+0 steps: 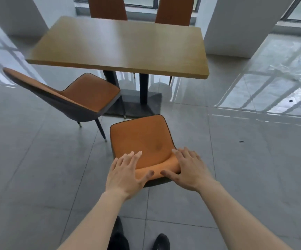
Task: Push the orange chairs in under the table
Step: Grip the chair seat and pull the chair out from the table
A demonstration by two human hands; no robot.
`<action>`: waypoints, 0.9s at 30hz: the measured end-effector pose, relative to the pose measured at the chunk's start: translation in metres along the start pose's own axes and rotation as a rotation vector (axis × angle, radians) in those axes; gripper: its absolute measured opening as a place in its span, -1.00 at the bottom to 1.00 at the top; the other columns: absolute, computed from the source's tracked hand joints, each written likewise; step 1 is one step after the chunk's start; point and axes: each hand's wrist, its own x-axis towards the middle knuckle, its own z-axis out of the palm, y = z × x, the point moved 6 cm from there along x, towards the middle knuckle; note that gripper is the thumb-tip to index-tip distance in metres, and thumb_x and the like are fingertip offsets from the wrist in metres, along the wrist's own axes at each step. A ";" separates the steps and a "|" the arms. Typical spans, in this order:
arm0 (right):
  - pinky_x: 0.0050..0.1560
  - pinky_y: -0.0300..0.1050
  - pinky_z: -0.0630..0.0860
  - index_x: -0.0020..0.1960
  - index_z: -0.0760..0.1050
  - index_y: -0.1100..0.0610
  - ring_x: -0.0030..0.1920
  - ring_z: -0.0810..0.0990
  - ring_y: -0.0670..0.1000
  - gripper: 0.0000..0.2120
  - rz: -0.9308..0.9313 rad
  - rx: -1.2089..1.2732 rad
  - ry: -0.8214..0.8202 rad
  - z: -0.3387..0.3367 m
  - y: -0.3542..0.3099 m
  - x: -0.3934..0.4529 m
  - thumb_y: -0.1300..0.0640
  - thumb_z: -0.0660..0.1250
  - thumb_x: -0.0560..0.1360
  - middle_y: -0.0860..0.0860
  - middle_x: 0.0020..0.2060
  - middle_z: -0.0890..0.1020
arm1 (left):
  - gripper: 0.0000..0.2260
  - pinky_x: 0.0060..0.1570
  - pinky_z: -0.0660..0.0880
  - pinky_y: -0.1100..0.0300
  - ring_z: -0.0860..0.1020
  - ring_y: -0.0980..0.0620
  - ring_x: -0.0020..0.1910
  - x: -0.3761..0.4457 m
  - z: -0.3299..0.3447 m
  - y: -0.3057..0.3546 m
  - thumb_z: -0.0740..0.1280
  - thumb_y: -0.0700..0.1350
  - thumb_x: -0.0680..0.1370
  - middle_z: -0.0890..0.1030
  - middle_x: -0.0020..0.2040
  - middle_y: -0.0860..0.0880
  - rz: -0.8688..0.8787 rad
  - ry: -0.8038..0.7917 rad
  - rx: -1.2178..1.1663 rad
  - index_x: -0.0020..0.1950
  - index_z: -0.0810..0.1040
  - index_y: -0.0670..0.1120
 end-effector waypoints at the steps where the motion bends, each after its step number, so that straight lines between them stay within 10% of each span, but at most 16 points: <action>1: 0.58 0.19 -0.02 0.64 0.07 -0.06 0.63 0.03 0.10 0.02 -0.022 -0.007 -0.002 0.003 0.001 0.001 -0.65 0.05 0.37 0.01 0.63 0.17 | -0.19 0.58 -0.10 -0.05 0.06 0.02 0.59 -0.004 0.006 0.000 -0.15 0.62 0.42 0.16 0.62 0.08 -0.008 -0.010 -0.005 0.58 0.00 0.26; 27: 0.27 -0.02 0.41 0.22 0.48 -0.10 0.10 0.50 -0.01 0.01 -0.080 -0.136 0.105 -0.005 0.028 0.060 -0.79 -0.19 0.21 -0.15 0.08 0.59 | -0.20 0.32 0.24 0.04 0.42 0.09 0.25 0.064 0.025 0.004 -0.12 0.67 0.38 0.52 0.27 0.21 0.025 -0.066 -0.010 0.40 0.39 0.24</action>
